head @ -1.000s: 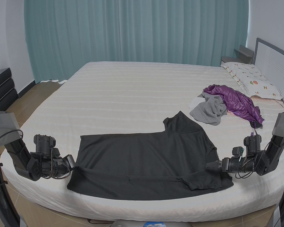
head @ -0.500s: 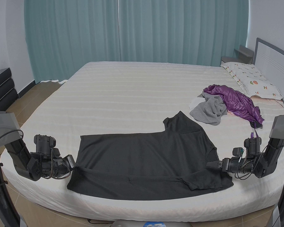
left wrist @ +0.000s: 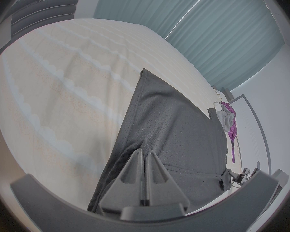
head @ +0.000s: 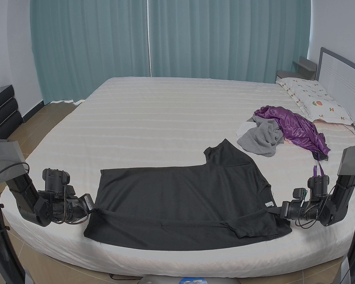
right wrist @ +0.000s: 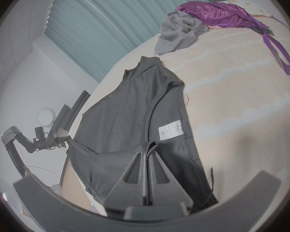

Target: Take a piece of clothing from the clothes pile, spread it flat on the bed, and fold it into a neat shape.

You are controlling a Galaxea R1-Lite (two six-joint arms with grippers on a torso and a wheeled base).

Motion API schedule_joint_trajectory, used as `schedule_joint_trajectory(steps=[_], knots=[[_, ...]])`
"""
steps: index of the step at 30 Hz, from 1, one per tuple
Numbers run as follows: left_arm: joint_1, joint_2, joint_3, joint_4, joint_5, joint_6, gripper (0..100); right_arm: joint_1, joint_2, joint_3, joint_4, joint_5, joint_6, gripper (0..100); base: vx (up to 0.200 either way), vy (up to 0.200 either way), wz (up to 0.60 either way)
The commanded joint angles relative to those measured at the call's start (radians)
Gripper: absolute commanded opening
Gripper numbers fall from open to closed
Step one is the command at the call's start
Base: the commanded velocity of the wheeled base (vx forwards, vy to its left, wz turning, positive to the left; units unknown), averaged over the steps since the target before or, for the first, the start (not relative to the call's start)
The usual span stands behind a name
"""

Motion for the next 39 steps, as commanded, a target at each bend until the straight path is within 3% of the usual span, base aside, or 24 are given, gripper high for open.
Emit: schedule_joint_trajectory(steps=[1, 8, 12, 25, 30, 39], knots=[[0.000, 0.000, 0.000, 0.000, 0.000, 0.001, 0, -0.007, -0.016, 0.013, -0.014, 0.005, 0.006, 0, 0.000, 0.000, 0.00], [0.002, -0.006, 0.001, 0.000, 0.002, 0.002, 0, -0.024, -0.036, 0.010, -0.022, 0.010, 0.022, 0, 0.000, 0.000, 0.00], [0.003, -0.008, 0.001, 0.001, 0.003, 0.005, 0, -0.031, -0.073, 0.006, -0.025, 0.010, 0.086, 0, 0.000, 0.000, 0.00], [0.003, -0.039, 0.013, 0.000, 0.017, 0.007, 0, -0.033, -0.079, 0.049, -0.134, 0.010, 0.095, 0, 0.000, 0.000, 0.00], [0.005, -0.048, 0.013, 0.001, 0.018, 0.007, 0, -0.031, -0.113, 0.063, -0.169, 0.010, 0.163, 0, 0.000, 0.000, 0.00], [0.005, -0.034, 0.006, 0.004, 0.020, 0.005, 0, -0.024, -0.085, 0.058, -0.172, 0.008, 0.170, 0, 0.000, 0.000, 0.00]])
